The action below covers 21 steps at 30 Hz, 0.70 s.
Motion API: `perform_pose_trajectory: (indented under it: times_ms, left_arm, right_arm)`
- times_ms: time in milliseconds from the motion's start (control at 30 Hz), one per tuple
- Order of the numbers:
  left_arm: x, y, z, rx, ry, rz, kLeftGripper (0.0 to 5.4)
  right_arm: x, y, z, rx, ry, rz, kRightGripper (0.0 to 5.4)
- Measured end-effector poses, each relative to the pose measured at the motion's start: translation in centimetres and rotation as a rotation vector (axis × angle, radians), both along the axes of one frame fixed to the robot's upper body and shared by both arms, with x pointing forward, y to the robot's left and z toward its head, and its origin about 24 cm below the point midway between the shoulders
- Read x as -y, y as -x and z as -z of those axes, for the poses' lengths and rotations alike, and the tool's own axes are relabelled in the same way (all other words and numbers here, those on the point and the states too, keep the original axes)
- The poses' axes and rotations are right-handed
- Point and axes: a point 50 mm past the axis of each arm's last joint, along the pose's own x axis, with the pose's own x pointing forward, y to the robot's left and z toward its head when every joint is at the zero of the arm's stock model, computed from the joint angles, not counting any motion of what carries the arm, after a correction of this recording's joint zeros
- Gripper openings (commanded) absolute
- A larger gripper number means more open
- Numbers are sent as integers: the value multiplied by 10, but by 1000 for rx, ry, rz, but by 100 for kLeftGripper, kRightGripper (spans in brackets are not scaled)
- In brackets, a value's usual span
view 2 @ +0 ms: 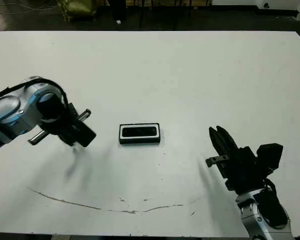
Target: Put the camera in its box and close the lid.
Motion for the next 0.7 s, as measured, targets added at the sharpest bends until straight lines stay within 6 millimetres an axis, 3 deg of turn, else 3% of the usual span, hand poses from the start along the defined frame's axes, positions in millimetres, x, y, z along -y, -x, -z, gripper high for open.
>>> perform_pose_trajectory:
  times_ms: [200,433,700]
  left_arm:
    - [8,21,-6,-58,85,70,0]
    - [21,44,-7,-281,240,43,0]
    - [29,56,-62,-239,451,56,0]
  right_arm:
    - [4,-5,10,-8,-22,-34,3]
    - [4,-5,9,7,-19,-44,3]
    - [5,-6,12,15,-25,-55,3]
